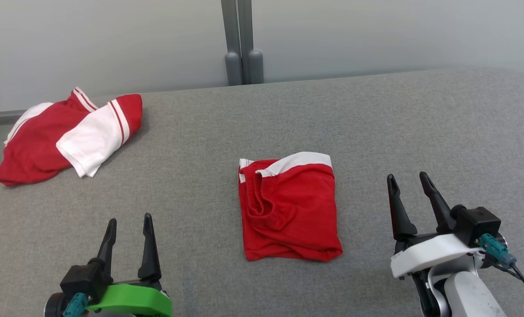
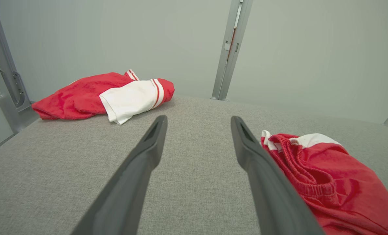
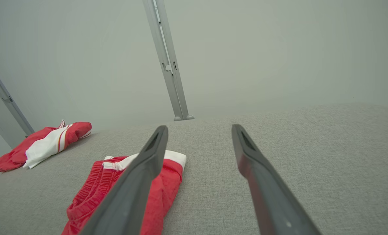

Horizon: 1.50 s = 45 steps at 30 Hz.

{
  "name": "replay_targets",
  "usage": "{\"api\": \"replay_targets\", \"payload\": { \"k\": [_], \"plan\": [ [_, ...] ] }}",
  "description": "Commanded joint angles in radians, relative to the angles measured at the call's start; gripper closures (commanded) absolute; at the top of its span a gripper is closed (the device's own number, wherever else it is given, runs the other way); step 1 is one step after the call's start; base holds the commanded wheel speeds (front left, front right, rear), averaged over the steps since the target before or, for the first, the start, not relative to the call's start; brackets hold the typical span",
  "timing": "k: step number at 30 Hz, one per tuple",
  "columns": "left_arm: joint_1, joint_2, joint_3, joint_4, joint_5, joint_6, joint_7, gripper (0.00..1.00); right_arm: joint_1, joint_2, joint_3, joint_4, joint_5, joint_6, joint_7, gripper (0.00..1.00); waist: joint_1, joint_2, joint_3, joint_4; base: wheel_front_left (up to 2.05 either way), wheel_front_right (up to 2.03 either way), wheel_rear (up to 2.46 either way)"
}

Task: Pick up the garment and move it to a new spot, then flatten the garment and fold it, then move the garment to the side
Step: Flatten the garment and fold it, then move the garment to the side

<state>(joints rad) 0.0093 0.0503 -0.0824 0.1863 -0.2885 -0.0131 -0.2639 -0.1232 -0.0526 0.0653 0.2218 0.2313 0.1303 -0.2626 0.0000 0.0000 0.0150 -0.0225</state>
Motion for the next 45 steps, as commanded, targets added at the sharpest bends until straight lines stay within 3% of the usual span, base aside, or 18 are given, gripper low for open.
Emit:
{"api": "replay_targets", "payload": {
  "k": [1,22,30,45],
  "plan": [
    [0.013,0.001,0.003,-0.003,0.005,0.003,-0.001,0.00,0.014,0.000,-0.001,-0.003,-0.007,0.001,-0.003,0.00,0.0000,0.0000,-0.001,0.001,0.00,0.00,0.00],
    [-0.004,0.001,-0.014,-0.006,-0.013,0.012,-0.001,0.00,-0.034,-0.001,-0.001,0.055,0.007,0.001,0.004,0.00,0.0000,0.0000,0.025,0.013,0.00,0.00,0.00],
    [-0.033,0.001,-0.033,-0.002,-0.024,0.018,-0.001,0.00,-0.118,-0.033,0.046,0.180,0.106,0.001,0.200,0.00,0.0000,0.0000,0.063,0.060,0.00,0.00,0.00],
    [-0.062,0.001,-0.064,-0.001,-0.062,0.034,-0.001,0.00,-0.293,-0.118,0.160,0.392,0.296,0.001,0.451,0.00,0.0000,0.0000,0.125,0.181,0.00,0.00,0.00]
  ]
}}
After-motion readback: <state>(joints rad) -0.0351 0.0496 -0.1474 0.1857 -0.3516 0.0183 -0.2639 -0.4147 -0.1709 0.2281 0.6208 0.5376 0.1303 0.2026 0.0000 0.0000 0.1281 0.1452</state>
